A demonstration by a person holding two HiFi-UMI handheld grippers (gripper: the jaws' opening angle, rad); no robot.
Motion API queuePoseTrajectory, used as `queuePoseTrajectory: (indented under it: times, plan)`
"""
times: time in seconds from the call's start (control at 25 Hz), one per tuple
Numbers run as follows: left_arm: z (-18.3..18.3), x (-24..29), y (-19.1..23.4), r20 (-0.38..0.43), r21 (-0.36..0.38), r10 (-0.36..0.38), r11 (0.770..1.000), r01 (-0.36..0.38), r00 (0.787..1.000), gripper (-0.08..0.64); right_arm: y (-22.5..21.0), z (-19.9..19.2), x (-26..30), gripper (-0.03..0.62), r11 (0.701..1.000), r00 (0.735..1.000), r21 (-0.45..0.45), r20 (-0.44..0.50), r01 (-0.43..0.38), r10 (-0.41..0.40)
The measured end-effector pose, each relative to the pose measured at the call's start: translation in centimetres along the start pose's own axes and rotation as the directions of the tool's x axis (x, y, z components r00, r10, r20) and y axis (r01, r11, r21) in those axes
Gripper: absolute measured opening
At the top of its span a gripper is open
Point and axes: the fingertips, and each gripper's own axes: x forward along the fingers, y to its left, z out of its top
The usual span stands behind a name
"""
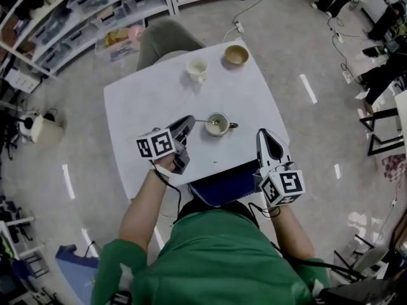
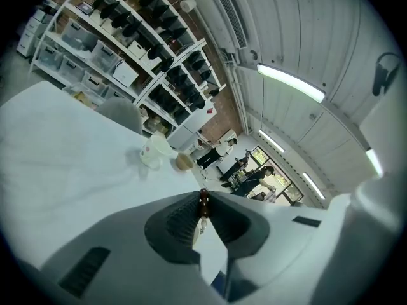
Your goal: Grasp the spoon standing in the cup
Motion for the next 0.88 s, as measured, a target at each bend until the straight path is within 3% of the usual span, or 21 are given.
queuePoseTrajectory:
  times: [0.36,0.88]
  plan:
    - [2.9,-4.9,-4.1,0.124,0.055,-0.040,0.998,0.033,0.992,0.055,2.0,1.8,-0.6,0.021,0.999,0.999,-0.014,0.021,-0.032,0.032]
    - [5.8,-10.0,-9.7,0.238,0.104,-0.108,0.991,0.085,0.965,0.055,4.4,4.6,-1.1,0.021,0.997,0.995,-0.027,0.069,-0.075,0.076]
